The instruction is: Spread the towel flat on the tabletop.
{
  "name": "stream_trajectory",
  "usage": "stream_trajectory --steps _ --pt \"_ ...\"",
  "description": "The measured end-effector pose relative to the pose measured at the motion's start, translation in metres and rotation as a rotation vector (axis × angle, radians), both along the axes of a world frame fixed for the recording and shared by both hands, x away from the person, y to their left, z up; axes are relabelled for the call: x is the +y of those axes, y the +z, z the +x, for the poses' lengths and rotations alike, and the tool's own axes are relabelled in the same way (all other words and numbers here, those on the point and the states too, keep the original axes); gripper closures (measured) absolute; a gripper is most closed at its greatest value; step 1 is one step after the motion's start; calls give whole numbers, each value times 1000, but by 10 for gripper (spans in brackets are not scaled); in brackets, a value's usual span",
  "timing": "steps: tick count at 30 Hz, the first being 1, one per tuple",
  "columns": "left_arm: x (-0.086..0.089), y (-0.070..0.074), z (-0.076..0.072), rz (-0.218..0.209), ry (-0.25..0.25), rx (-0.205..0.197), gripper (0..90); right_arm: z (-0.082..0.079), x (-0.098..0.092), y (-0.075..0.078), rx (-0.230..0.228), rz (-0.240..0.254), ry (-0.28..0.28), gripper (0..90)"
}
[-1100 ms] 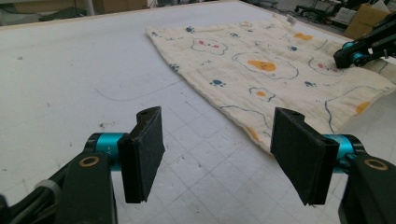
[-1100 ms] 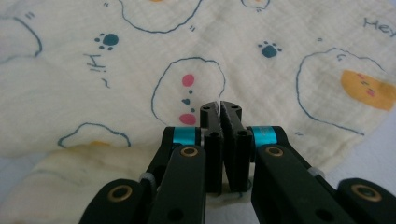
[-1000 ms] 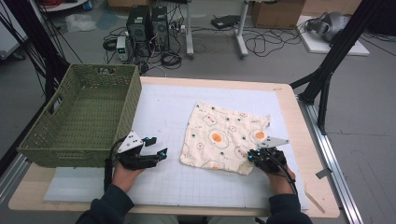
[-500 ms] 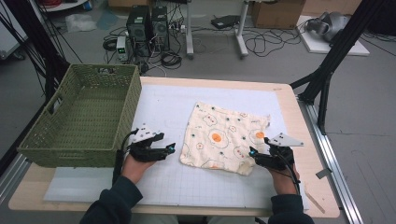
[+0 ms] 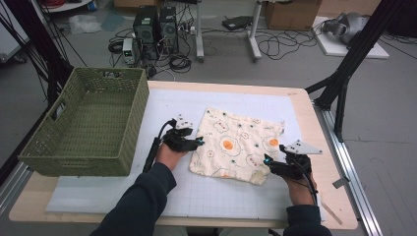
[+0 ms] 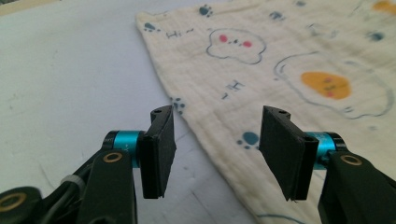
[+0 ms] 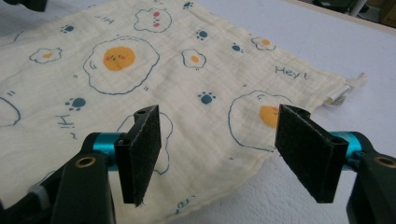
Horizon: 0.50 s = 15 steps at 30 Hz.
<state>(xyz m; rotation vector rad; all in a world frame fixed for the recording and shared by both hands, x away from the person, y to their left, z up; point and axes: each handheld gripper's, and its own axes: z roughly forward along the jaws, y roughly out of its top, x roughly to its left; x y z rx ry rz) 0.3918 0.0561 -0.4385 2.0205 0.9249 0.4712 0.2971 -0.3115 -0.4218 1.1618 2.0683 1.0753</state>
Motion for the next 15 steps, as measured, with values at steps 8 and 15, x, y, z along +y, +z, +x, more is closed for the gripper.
stream_trajectory --steps 8,15 --pt "-14 -12 7 51 -49 13 663 0 1 0 1 3 6 313" --pt "-7 -8 3 82 -15 23 864 -1 1 0 -1 4 6 316"
